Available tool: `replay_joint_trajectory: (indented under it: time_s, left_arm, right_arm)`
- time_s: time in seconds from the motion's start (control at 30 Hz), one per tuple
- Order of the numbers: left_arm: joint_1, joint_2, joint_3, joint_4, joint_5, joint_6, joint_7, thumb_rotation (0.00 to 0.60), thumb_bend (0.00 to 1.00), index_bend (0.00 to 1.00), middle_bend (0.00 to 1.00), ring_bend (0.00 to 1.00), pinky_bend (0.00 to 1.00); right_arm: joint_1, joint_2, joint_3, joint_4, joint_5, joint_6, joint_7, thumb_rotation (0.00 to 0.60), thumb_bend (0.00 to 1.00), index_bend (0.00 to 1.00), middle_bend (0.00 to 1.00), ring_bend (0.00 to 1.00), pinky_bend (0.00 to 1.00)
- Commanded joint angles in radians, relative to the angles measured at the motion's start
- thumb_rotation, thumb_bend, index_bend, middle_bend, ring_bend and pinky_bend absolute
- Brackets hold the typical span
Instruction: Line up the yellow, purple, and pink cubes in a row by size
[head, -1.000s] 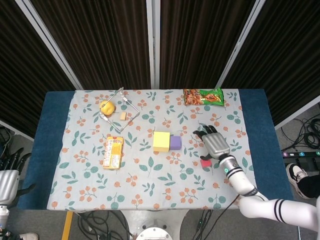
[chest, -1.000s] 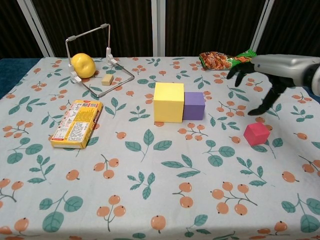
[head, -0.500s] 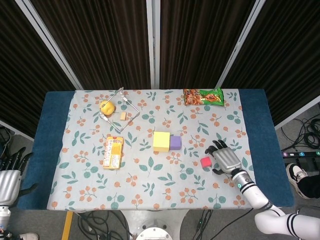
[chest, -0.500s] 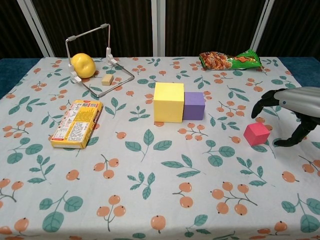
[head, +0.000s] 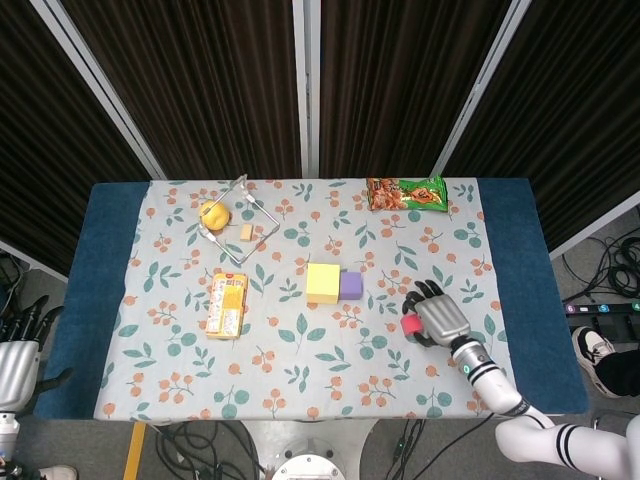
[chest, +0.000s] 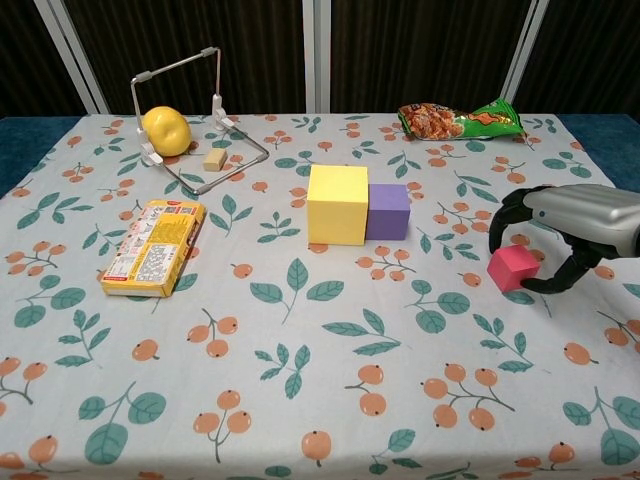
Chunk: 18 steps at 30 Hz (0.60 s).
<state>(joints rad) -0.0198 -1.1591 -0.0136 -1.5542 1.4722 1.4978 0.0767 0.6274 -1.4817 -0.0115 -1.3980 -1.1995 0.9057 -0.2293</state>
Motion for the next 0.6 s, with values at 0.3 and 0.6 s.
replay_joint_trajectory:
  time_s: [0.3, 0.6]
  left_arm:
    - [0.002, -0.004, 0.001, 0.016, 0.0, -0.001, -0.014, 0.6, 0.04, 0.21, 0.16, 0.14, 0.19]
    - [0.004, -0.008, 0.001, 0.025, 0.007, 0.006, -0.027, 0.6, 0.04, 0.21, 0.16, 0.14, 0.19]
  right_arm:
    - [0.004, -0.033, 0.1, 0.01, 0.088, 0.021, -0.019, 0.6, 0.26, 0.52, 0.22, 0.04, 0.01]
    - [0.083, -0.134, 0.217, 0.011, 0.315, 0.03, -0.193, 0.6, 0.25, 0.52, 0.22, 0.04, 0.01]
